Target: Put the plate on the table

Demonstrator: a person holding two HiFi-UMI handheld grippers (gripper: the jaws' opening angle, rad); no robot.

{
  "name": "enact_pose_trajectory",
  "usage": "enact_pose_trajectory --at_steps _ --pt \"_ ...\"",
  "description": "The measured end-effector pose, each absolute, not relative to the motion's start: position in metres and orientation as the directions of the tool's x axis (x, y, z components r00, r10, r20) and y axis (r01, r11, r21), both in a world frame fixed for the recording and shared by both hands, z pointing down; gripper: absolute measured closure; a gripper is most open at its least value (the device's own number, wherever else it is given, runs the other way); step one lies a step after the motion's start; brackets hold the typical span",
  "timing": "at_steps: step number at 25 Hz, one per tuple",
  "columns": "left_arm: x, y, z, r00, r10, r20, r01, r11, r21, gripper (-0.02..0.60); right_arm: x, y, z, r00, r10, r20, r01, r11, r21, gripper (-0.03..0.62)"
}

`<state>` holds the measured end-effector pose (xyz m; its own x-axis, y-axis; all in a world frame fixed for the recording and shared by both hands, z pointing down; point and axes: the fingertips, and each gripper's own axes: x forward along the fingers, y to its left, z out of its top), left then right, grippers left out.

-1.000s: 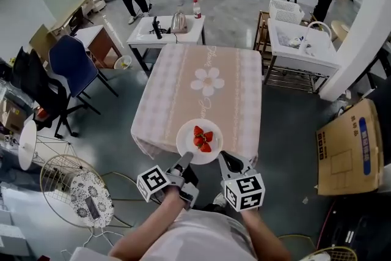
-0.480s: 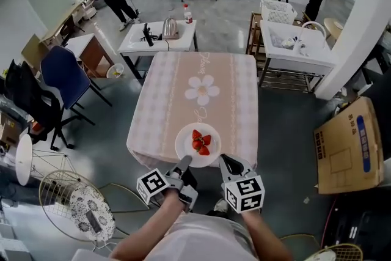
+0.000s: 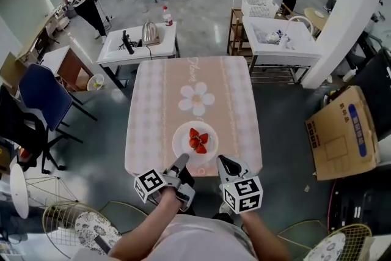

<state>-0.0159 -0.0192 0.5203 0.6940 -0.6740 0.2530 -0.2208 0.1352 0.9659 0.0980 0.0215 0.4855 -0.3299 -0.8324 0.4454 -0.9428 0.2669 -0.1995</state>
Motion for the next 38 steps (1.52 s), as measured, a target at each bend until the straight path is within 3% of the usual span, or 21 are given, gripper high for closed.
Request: enact_pose_trajectory --at_steps 20,38 --pt "-0.113 -0.097 0.528 0.786 -0.577 0.223 -0.186 0.124 0.975 0.566 -0.010 -0.051 0.479 -0.202 -0.842 0.500 -0.979 0.157 -0.131 0.589" --pt "-0.142 -0.122 0.537 0.806 -0.550 0.217 -0.181 0.121 0.976 0.566 -0.040 -0.077 0.484 -0.175 -0.842 0.510 -0.984 0.130 -0.124 0.589"
